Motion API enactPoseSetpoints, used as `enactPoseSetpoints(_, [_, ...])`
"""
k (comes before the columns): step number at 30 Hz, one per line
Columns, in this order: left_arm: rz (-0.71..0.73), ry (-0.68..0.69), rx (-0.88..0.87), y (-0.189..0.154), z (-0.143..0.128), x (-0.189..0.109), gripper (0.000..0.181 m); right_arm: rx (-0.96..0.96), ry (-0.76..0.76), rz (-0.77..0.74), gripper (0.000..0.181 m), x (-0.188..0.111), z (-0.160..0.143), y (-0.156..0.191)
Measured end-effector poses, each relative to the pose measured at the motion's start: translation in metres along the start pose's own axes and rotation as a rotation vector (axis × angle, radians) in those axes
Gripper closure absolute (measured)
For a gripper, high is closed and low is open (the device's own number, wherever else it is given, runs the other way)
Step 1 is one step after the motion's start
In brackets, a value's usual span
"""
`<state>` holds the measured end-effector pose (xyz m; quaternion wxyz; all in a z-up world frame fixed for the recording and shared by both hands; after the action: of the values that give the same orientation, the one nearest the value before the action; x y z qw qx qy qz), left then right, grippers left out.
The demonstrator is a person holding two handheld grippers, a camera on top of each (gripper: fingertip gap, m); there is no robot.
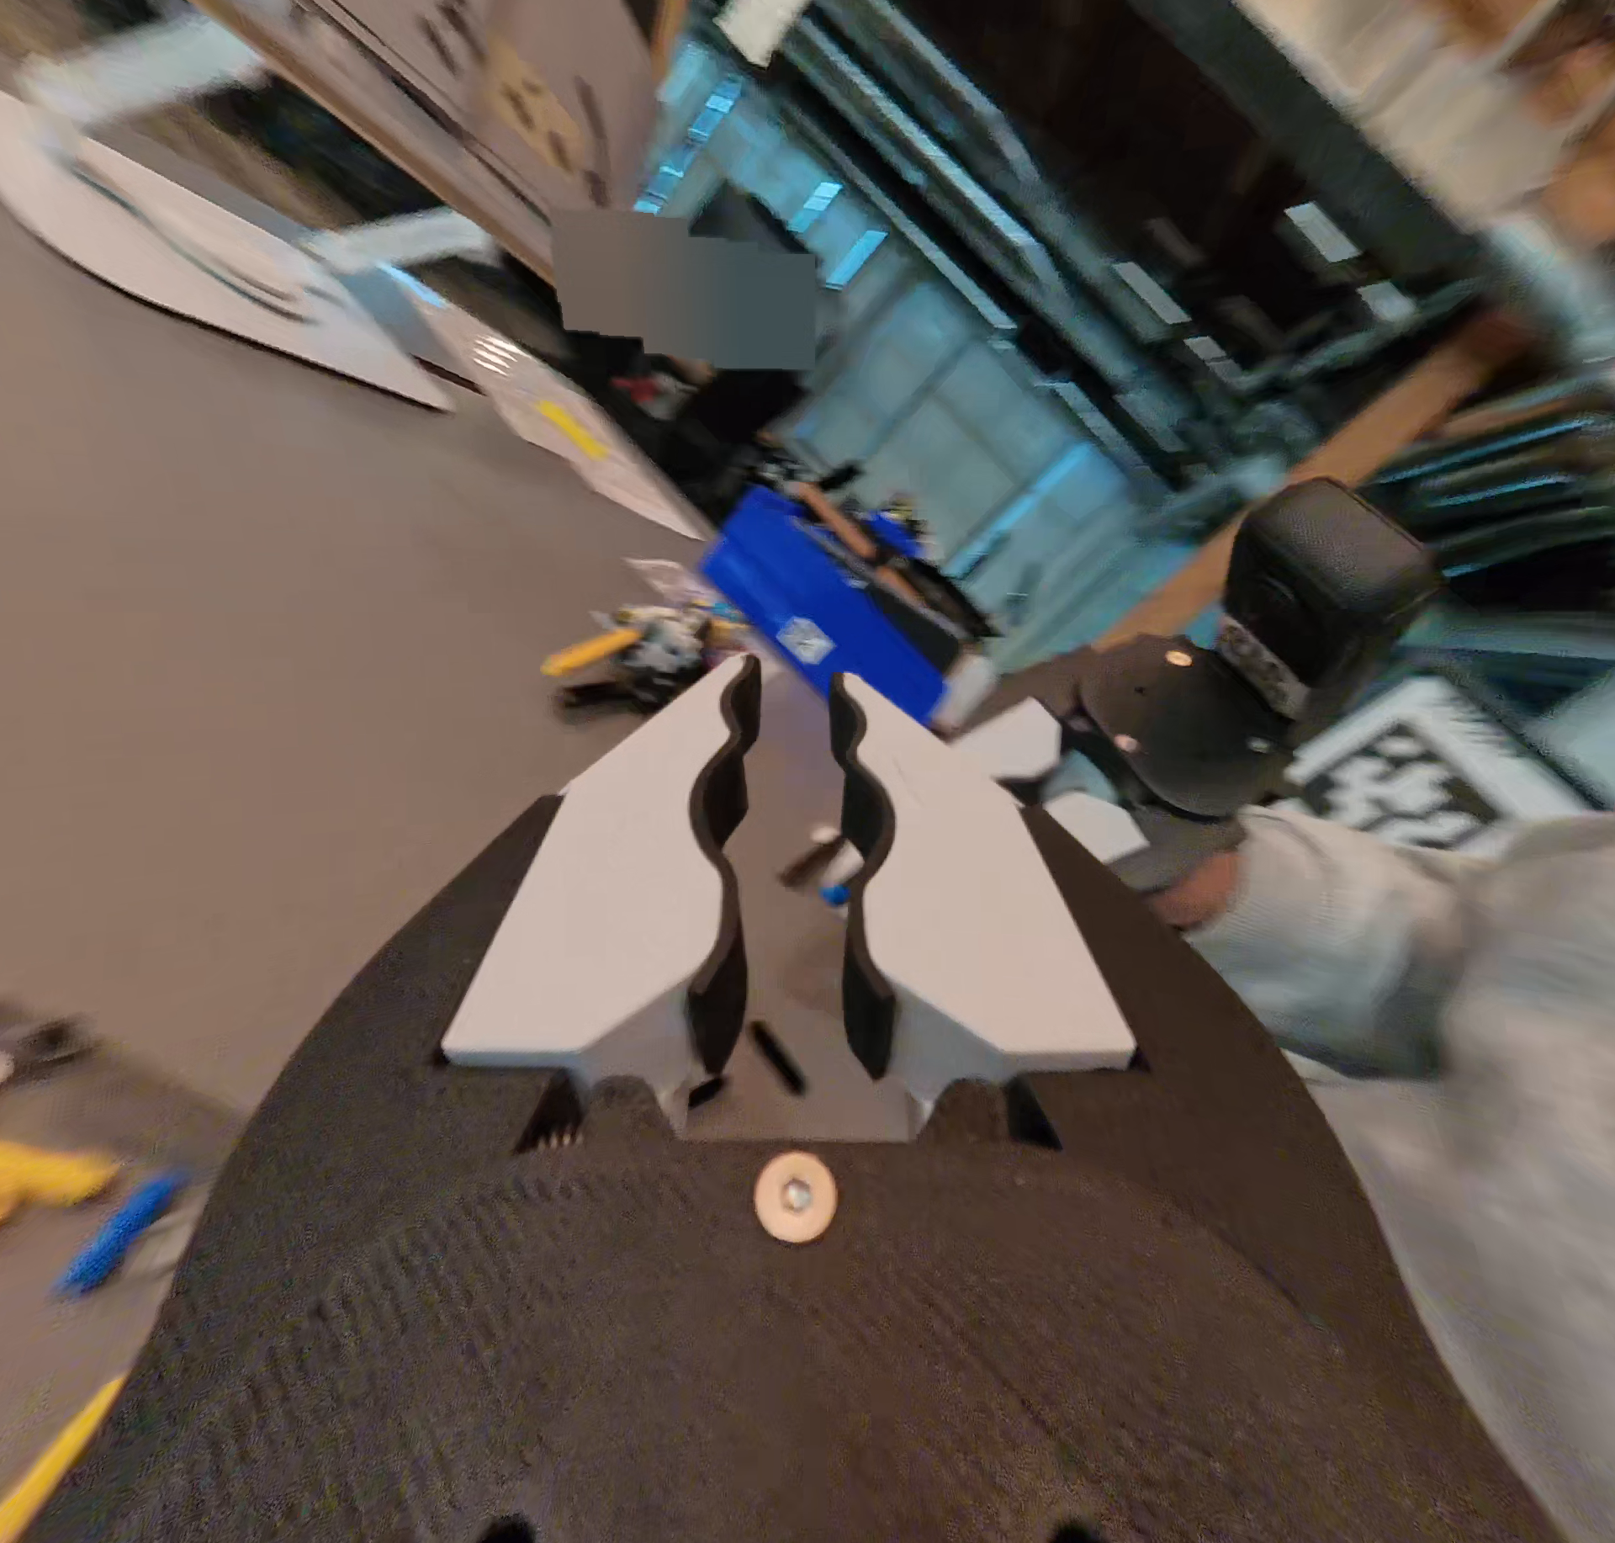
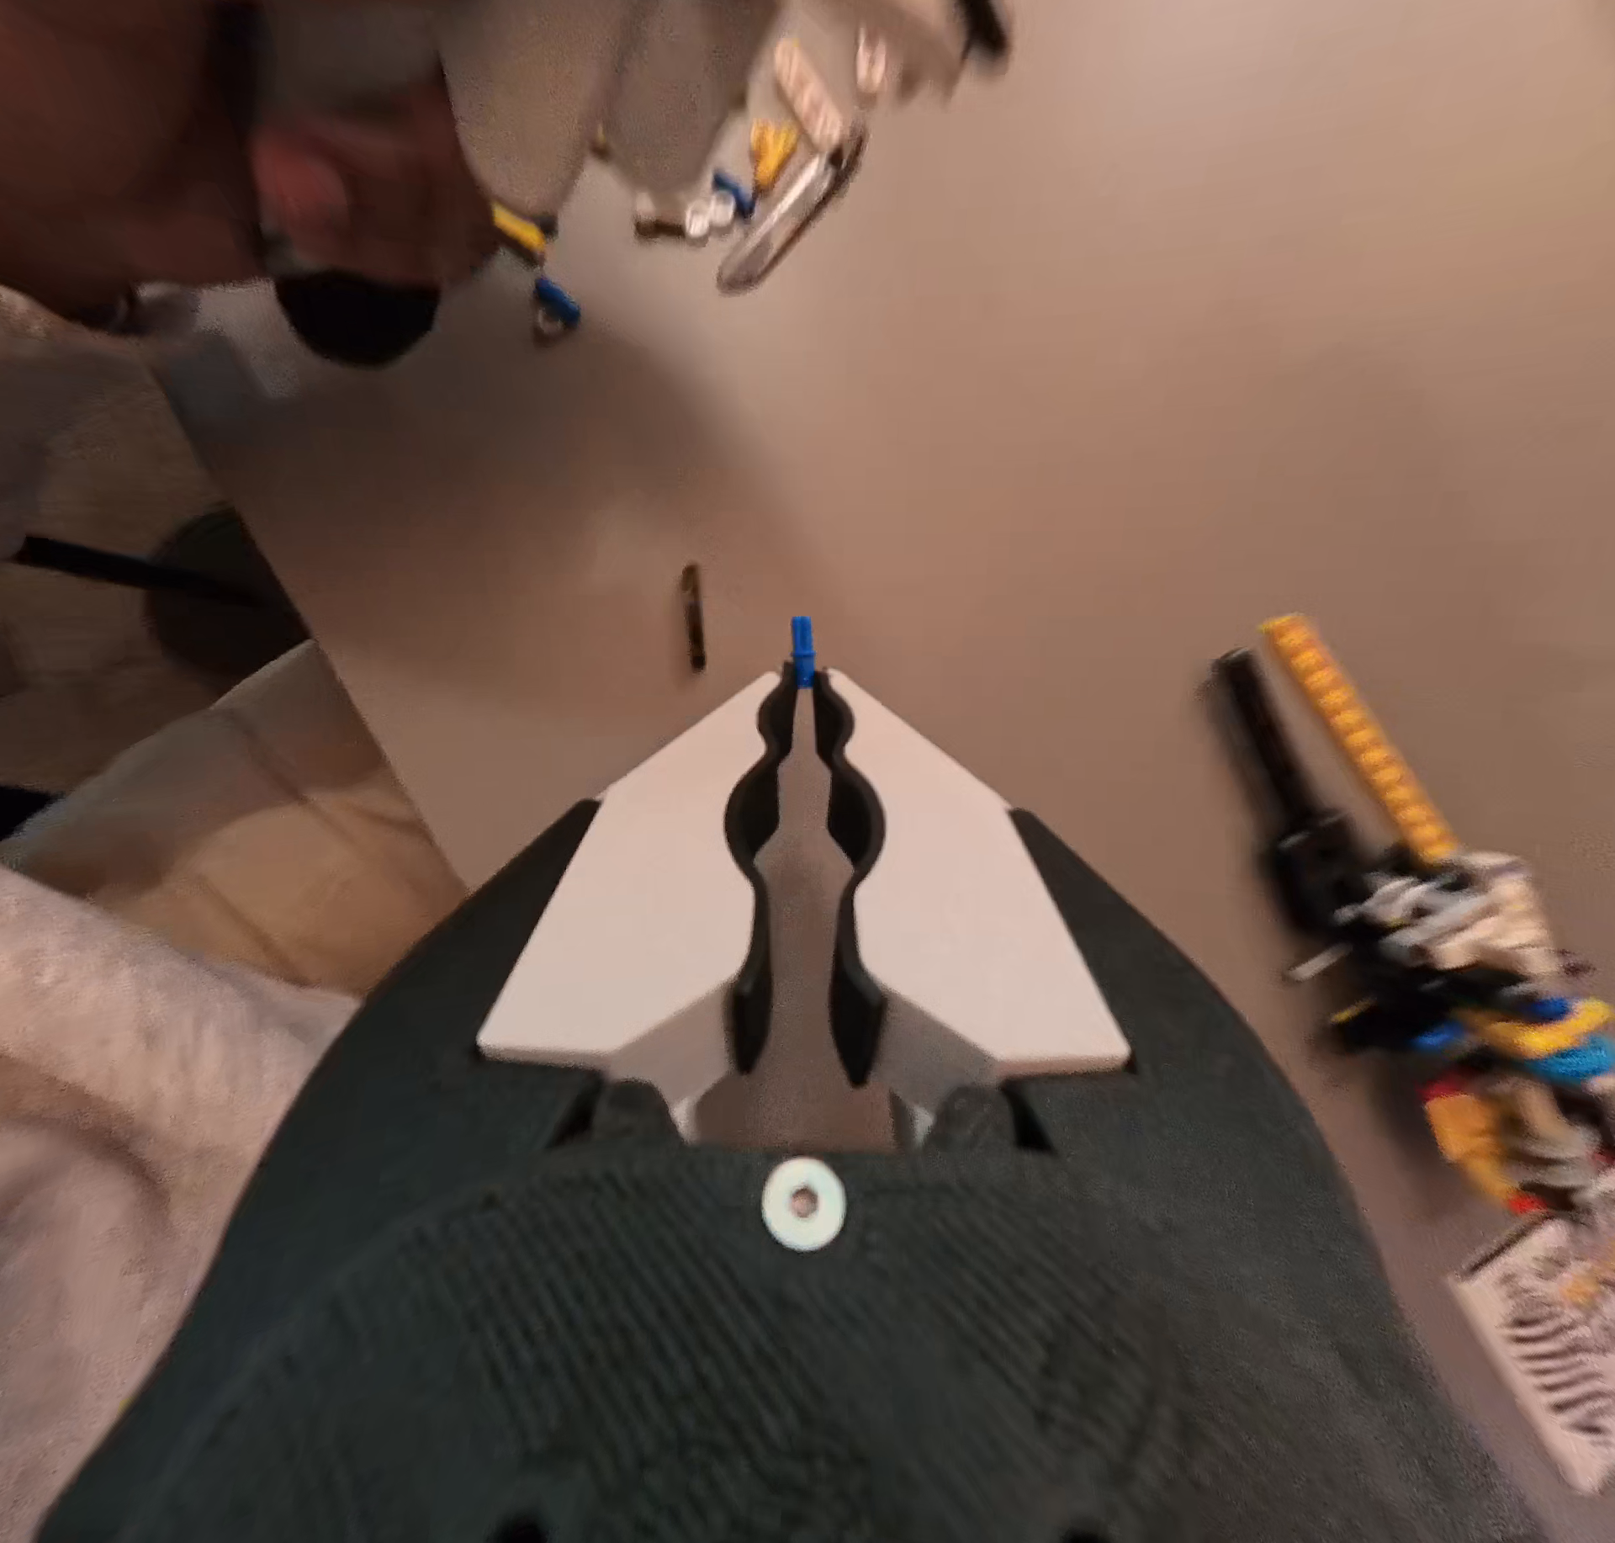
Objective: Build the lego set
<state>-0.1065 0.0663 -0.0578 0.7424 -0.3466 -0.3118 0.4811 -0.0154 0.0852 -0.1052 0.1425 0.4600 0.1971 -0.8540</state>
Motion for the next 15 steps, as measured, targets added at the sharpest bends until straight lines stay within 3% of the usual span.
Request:
enactPoseSetpoints(4, [-0.273, 0.066, -0.167, -0.026, -0.011, 0.008, 0.162, -0.145, -0.142, -0.096, 0.178, -0.026, 0.028, -0.008])
enactPoseSetpoints(12, [-0.352, 0.199, -0.06, -0.051, -0.035, 0.018, 0.159, -0.162, -0.302, -0.114, 0.178, -0.059, 0.053, -0.009])
enactPoseSetpoints(15, [-0.41, 0.197, -0.063, -0.061, -0.034, 0.017, 0.177, -0.175, -0.319, -0.129, 0.178, -0.064, 0.055, -0.008])
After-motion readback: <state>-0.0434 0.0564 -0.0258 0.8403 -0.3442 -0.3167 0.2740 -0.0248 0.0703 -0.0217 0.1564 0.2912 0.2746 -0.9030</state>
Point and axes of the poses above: each gripper's, where its closed fingertips meet, x out along the fingers, z out of its top, y = z × x across the jaws, the point moved 2 cm from there along -x, back along the fingers, and after that the axes turned 11 degrees about -x, right-handed, at the moved point
